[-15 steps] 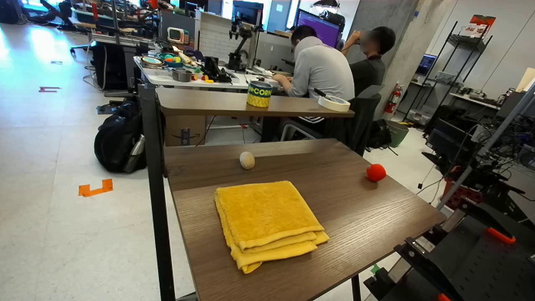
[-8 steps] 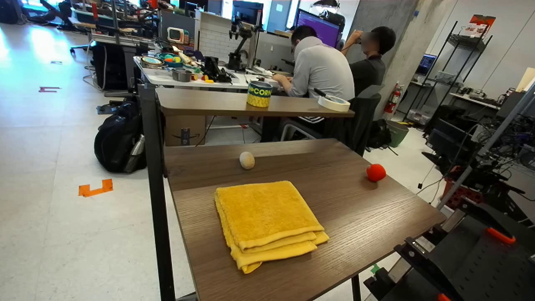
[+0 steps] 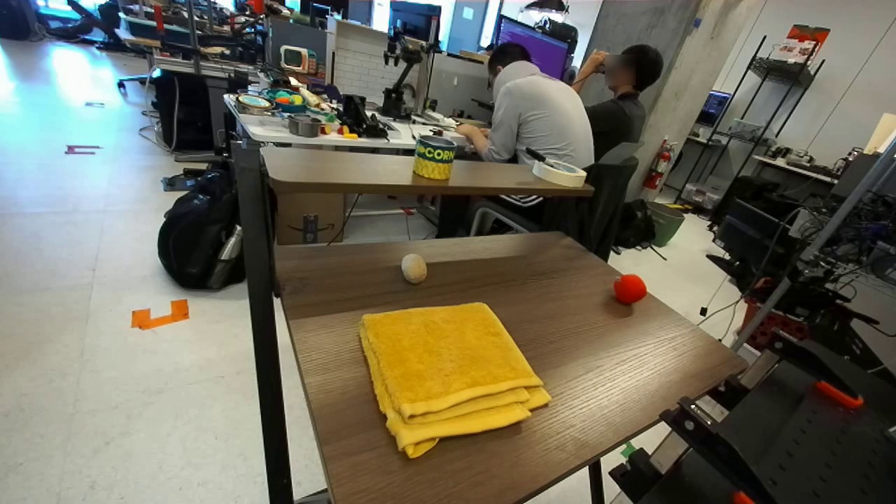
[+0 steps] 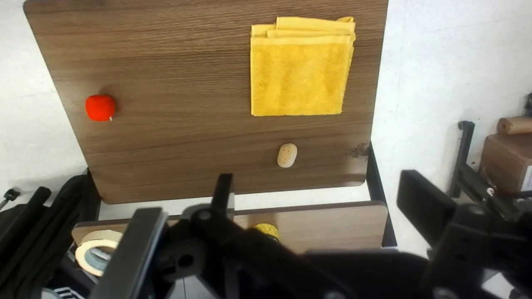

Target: Use the yellow towel to wipe the table, then move the brown object to the right corner closest to you

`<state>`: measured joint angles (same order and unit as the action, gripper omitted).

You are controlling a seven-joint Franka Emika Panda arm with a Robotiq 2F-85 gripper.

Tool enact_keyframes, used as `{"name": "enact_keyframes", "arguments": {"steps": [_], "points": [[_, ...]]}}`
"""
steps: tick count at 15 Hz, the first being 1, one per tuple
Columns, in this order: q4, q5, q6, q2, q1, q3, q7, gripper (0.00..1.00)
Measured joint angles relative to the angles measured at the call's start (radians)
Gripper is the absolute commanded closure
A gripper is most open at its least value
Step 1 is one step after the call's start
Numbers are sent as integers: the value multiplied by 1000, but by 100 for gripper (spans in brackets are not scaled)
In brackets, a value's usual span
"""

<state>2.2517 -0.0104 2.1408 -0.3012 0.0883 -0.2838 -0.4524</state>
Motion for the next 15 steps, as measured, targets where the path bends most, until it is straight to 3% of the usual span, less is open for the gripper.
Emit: {"name": "enact_keyframes", "arguments": {"steps": [10,15], "points": [[-3,-1,-3,-27,4,0,1,0],[-99,9,84,162,16,-7,11,0]]}}
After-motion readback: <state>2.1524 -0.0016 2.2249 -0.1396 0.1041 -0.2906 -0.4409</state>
